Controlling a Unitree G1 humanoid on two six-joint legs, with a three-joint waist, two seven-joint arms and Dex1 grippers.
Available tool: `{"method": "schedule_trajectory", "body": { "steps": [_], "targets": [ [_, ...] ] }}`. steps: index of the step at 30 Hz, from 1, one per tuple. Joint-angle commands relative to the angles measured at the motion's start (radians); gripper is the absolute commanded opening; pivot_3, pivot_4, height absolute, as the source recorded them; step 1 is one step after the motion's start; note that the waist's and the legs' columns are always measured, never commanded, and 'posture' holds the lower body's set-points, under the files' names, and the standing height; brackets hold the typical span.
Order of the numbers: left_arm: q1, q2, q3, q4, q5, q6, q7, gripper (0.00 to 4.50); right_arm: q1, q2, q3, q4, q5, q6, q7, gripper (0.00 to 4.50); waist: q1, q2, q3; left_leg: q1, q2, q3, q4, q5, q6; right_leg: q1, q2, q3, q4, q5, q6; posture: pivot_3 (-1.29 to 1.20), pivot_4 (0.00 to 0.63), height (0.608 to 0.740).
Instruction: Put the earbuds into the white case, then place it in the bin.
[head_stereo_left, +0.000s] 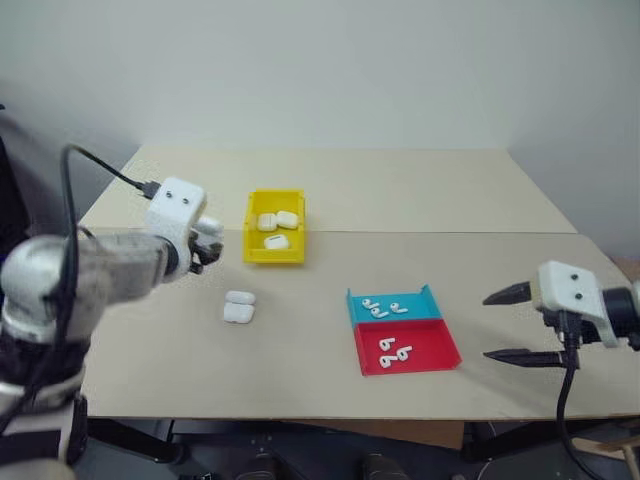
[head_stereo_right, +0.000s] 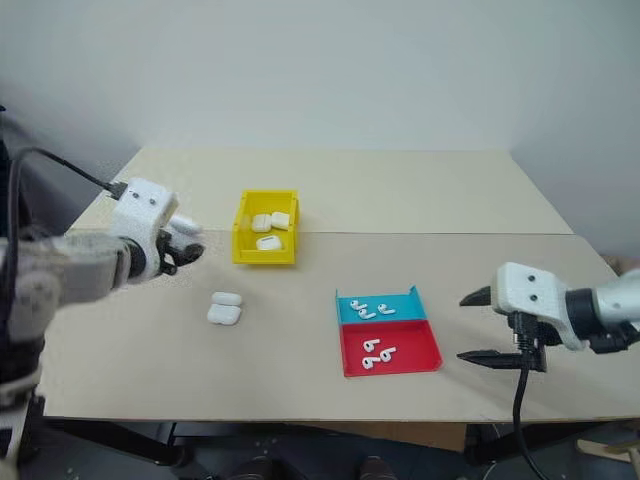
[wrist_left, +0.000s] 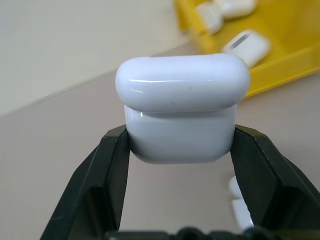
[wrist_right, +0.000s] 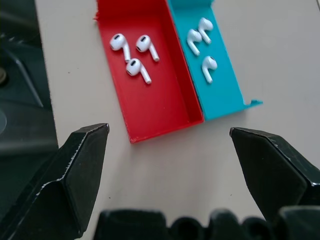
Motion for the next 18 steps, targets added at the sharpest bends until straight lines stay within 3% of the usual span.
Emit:
{"method": "schedule_trajectory", "body": {
  "steps": [1,4,7,9,12,18],
  "targets": [
    [0.06,-0.033,0.004,-0.071,0.068,-0.216,-0.167,2.75,-0.083,-0.036,0.111,-0.047,-0.082,-0.029,0.011,4.5,0.002,0.0,0.0,0.0,0.0,0.001,0.0,0.0,0.0,0.0,0.0,0.0,0.0,0.0,0.0,0.0,0.15,0.74],
    [0.183,-0.123,-0.023,-0.078,0.238,-0.615,-0.327,2.75,-0.175,-0.02,0.22,-0.077,-0.115,-0.056,0.055,4.5,0.002,0.0,-0.001,-0.001,0.0,0.001,0.0,0.0,0.0,-0.001,-0.001,0.001,-0.002,0.0,-0.001,0.0,0.15,0.74],
    [0.274,-0.222,-0.042,-0.064,0.318,-0.885,-0.465,2.75,-0.265,-0.001,0.328,-0.092,-0.175,-0.108,0.118,4.5,0.003,0.0,-0.001,-0.002,0.0,0.002,0.0,-0.001,0.001,-0.002,-0.001,0.001,-0.002,0.0,-0.001,0.0,0.15,0.74],
    [0.342,-0.304,-0.04,-0.045,0.332,-1.064,-0.569,2.75,-0.338,0.021,0.406,-0.092,-0.204,-0.113,0.177,3.89,0.002,0.001,-0.001,-0.003,0.0,0.002,0.0,-0.001,0.002,-0.002,-0.001,0.001,-0.003,0.0,0.0,0.0,0.15,0.74],
    [0.398,-0.344,-0.053,-0.005,0.364,-1.217,-0.707,2.75,-0.446,0.089,0.504,-0.066,-0.285,-0.121,0.2,2.92,-0.001,0.001,-0.001,-0.003,0.0,0.002,0.001,-0.001,0.002,-0.002,0.0,0.001,-0.001,0.0,-0.001,0.0,0.15,0.74],
    [0.526,-0.369,-0.054,0.042,0.326,-1.401,-0.957,2.75,-0.601,0.205,0.675,-0.005,-0.446,-0.112,0.25,2.92,-0.004,0.003,-0.002,-0.001,0.001,0.002,0.002,-0.001,0.002,-0.001,0.0,0.001,0.0,0.0,-0.001,0.0,0.15,0.74]
  ]
}}
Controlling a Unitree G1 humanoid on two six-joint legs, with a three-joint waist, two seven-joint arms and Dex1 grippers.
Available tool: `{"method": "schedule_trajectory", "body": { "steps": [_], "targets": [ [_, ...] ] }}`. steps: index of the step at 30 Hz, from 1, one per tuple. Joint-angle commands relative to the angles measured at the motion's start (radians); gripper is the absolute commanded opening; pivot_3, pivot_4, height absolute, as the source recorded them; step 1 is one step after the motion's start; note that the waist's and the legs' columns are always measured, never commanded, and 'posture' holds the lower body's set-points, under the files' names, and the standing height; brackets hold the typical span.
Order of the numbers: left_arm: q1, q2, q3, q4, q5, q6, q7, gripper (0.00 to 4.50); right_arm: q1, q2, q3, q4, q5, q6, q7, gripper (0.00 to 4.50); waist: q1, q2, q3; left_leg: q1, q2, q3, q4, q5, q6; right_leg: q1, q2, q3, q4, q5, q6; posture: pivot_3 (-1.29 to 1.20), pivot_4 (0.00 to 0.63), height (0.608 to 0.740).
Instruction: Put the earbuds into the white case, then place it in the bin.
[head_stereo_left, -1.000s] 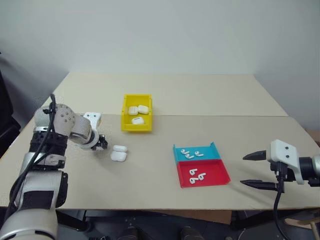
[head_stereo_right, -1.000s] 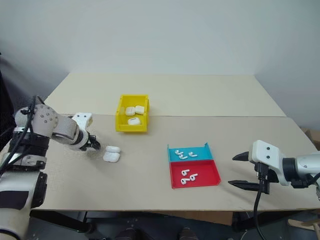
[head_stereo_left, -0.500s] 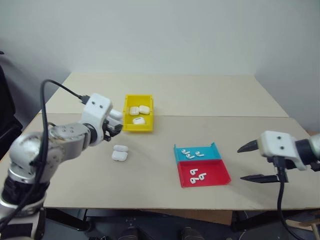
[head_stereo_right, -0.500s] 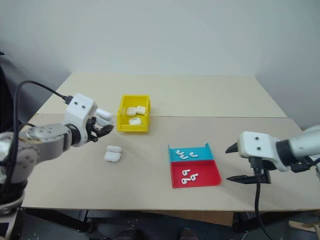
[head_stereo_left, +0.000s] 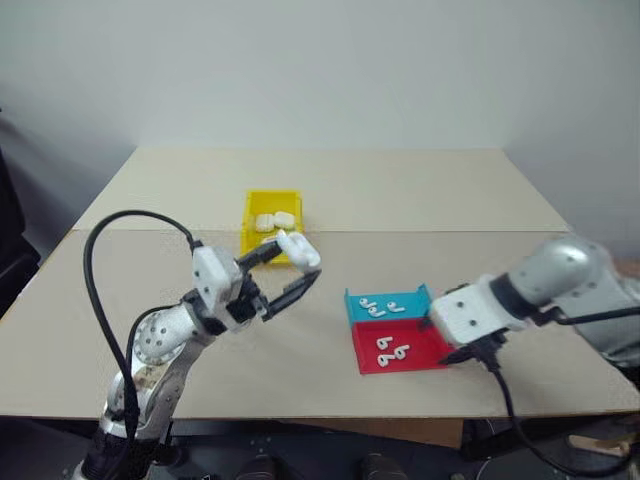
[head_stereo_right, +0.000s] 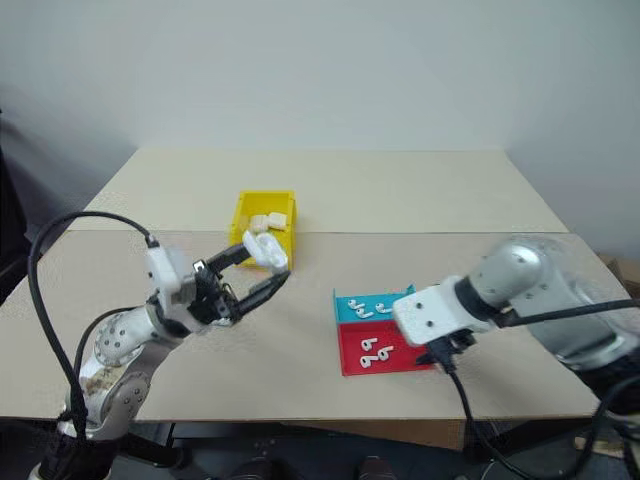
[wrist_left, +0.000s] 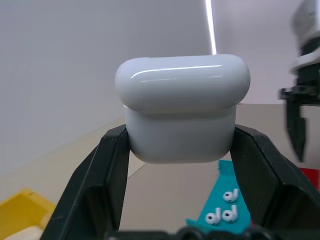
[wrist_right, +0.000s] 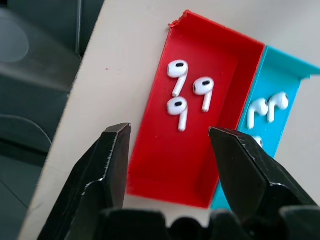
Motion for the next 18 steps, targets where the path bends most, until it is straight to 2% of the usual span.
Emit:
{"method": "schedule_trajectory", "body": {
  "steps": [1,6,18],
  "targets": [
    [0.05,-0.012,0.008,0.025,-0.028,-0.109,-0.126,2.75,-0.062,0.042,0.072,0.036,-0.103,-0.004,0.046,2.92,0.002,0.0,0.0,-0.001,0.0,0.0,0.0,0.0,0.0,-0.001,0.0,0.0,0.0,0.0,0.0,0.0,0.15,0.74],
    [0.124,-0.096,0.006,0.091,0.009,-0.24,-0.159,2.75,-0.122,0.106,0.17,0.082,-0.194,-0.005,0.064,2.92,0.006,0.0,0.0,-0.002,0.0,0.001,0.001,-0.001,0.001,0.0,-0.001,0.0,0.0,0.0,0.0,0.0,0.15,0.74],
    [0.211,-0.086,0.003,0.102,0.052,-0.301,-0.209,2.75,-0.161,0.195,0.257,0.122,-0.27,-0.004,0.065,2.92,0.002,0.001,0.0,-0.001,0.001,0.0,0.001,-0.001,0.001,-0.001,0.0,-0.001,0.001,-0.001,0.0,0.0,0.15,0.74]
  ]
}}
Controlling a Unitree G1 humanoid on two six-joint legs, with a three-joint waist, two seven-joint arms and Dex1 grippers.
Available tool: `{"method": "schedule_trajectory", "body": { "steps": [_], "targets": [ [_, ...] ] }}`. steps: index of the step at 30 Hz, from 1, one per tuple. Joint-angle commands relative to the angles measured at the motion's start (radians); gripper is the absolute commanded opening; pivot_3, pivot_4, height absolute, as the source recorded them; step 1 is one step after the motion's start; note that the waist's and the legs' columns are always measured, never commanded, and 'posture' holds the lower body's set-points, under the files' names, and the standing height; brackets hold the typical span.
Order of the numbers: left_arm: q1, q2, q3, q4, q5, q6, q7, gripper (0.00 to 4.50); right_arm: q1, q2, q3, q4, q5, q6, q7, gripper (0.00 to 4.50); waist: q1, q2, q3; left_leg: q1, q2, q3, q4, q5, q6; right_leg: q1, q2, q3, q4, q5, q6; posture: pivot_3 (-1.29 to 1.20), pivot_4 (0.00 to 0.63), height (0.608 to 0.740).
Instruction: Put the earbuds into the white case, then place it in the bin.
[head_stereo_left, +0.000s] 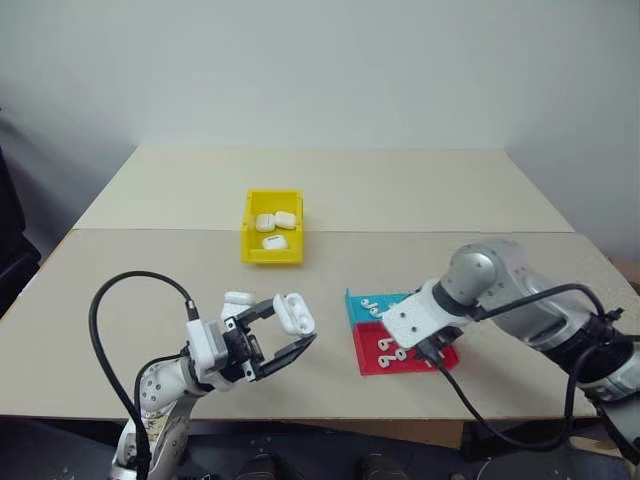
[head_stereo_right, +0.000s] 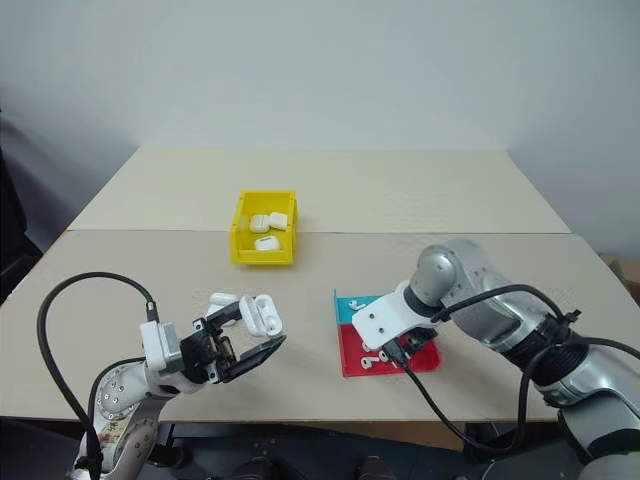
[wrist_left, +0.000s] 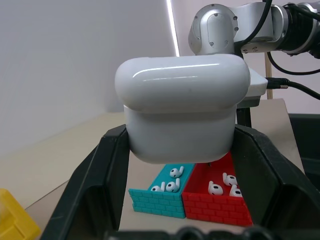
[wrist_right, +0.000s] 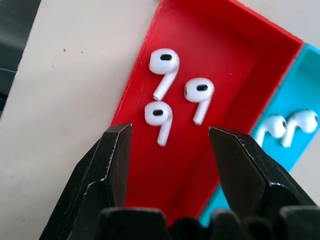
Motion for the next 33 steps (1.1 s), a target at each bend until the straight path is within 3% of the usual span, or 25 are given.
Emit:
{"method": "schedule_trajectory", "body": {
  "steps": [1,10,13,33],
  "targets": [
    [0.01,0.012,0.002,-0.019,0.01,-0.032,-0.012,2.75,-0.011,0.006,0.004,-0.014,-0.034,-0.013,0.052,2.92,0.0,0.0,0.0,0.0,0.0,0.0,0.0,0.0,0.0,0.0,0.0,0.0,0.0,0.0,0.0,0.0,0.15,0.74],
    [0.001,0.015,0.008,-0.045,0.003,-0.006,0.013,2.75,0.002,0.029,0.015,-0.01,-0.065,-0.001,0.051,2.92,0.0,0.0,0.0,0.0,0.0,0.0,0.0,0.0,0.0,0.0,0.0,0.0,0.0,0.0,0.0,0.0,0.15,0.74],
    [-0.003,0.017,0.006,-0.042,0.011,0.001,0.023,2.75,0.009,0.03,0.018,-0.007,-0.073,-0.008,0.049,2.36,0.0,0.0,0.0,0.0,0.0,0.0,0.0,0.0,0.0,0.0,0.0,0.0,0.0,0.0,0.0,0.0,0.15,0.74],
    [0.001,0.03,-0.003,-0.058,0.031,0.023,0.06,2.75,0.023,0.063,0.034,0.04,-0.114,-0.015,0.052,2.36,0.0,0.0,0.0,0.0,0.0,0.0,0.0,0.0,0.0,0.0,0.0,0.0,0.0,0.0,-0.001,0.0,0.15,0.74]
  ]
}}
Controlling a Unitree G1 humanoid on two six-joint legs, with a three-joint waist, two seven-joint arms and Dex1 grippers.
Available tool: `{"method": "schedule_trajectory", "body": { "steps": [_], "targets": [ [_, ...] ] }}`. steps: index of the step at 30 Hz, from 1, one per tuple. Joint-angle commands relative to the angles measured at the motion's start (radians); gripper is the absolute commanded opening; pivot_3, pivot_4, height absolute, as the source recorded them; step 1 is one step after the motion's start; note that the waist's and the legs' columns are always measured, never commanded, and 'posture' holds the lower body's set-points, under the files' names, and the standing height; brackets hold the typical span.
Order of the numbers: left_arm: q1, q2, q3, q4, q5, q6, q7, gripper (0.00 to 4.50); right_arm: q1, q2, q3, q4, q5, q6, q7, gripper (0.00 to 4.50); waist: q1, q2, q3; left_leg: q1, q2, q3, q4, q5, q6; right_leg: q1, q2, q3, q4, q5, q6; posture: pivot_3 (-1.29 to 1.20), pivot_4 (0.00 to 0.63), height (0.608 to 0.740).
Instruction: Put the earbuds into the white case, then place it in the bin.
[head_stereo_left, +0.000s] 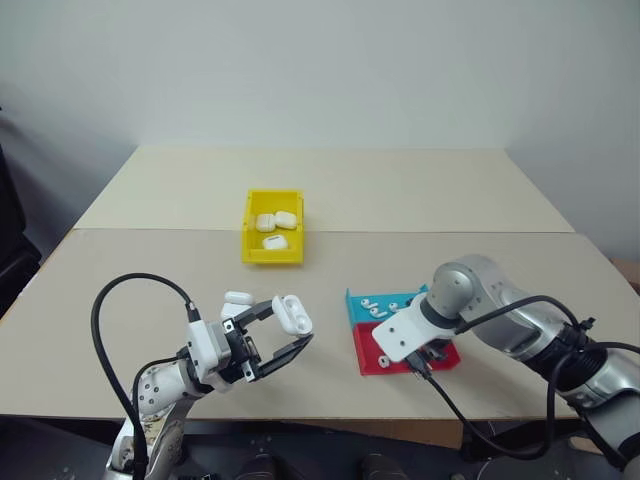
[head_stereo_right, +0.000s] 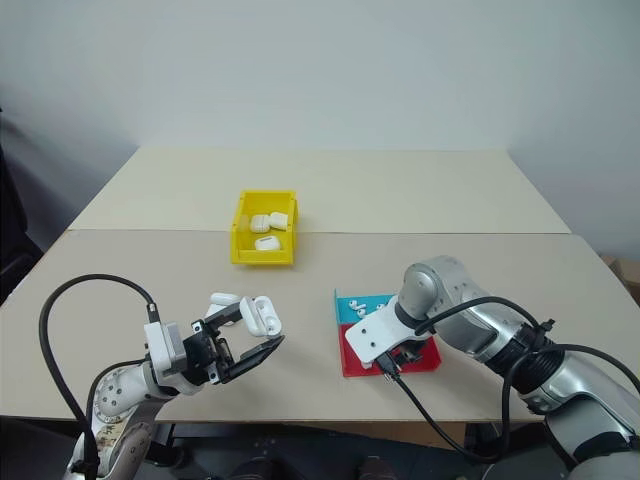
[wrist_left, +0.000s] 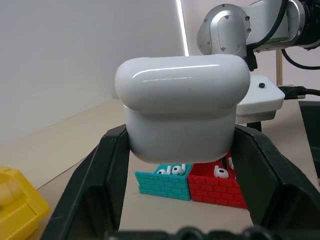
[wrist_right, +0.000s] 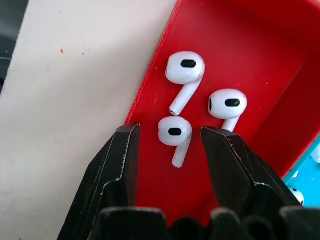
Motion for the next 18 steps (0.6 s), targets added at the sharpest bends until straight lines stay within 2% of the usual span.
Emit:
{"method": "schedule_trajectory", "body": {
  "steps": [1,4,7,9,18],
  "targets": [
    [-0.003,0.006,-0.004,-0.038,0.004,0.0,0.006,2.75,-0.01,0.005,-0.007,-0.001,-0.012,-0.015,0.051,2.36,0.0,0.0,0.0,0.0,0.0,0.0,0.0,0.0,0.0,0.0,0.0,0.0,0.0,0.0,0.0,0.0,0.15,0.74],
    [-0.002,0.003,-0.005,-0.036,0.01,-0.002,0.008,2.75,-0.01,0.005,-0.007,0.008,-0.021,-0.024,0.051,2.36,0.0,0.0,0.0,0.0,0.0,0.0,0.0,0.0,0.0,0.0,0.0,0.0,0.0,0.0,0.0,0.0,0.15,0.74],
    [-0.002,0.002,-0.007,-0.036,0.013,-0.001,0.01,2.75,-0.008,0.005,-0.008,0.009,-0.023,-0.028,0.051,1.81,0.0,0.0,0.0,0.0,0.0,0.0,0.0,0.0,0.0,0.0,0.0,0.0,0.0,0.0,-0.001,0.0,0.15,0.74],
    [-0.004,0.001,-0.008,-0.035,0.014,0.0,0.011,2.75,-0.007,0.006,-0.009,0.01,-0.027,-0.031,0.049,1.21,0.0,0.0,0.0,0.0,0.0,0.0,0.0,0.0,0.0,0.0,0.0,0.0,0.0,0.0,-0.001,0.0,0.15,0.74],
    [-0.005,-0.001,-0.019,-0.032,0.019,0.001,0.018,2.75,-0.003,0.006,-0.012,0.013,-0.032,-0.039,0.044,1.21,0.0,0.0,0.0,0.0,0.0,0.0,0.0,0.0,0.0,0.0,0.0,0.0,0.0,-0.001,-0.001,0.0,0.15,0.74]
  ]
}}
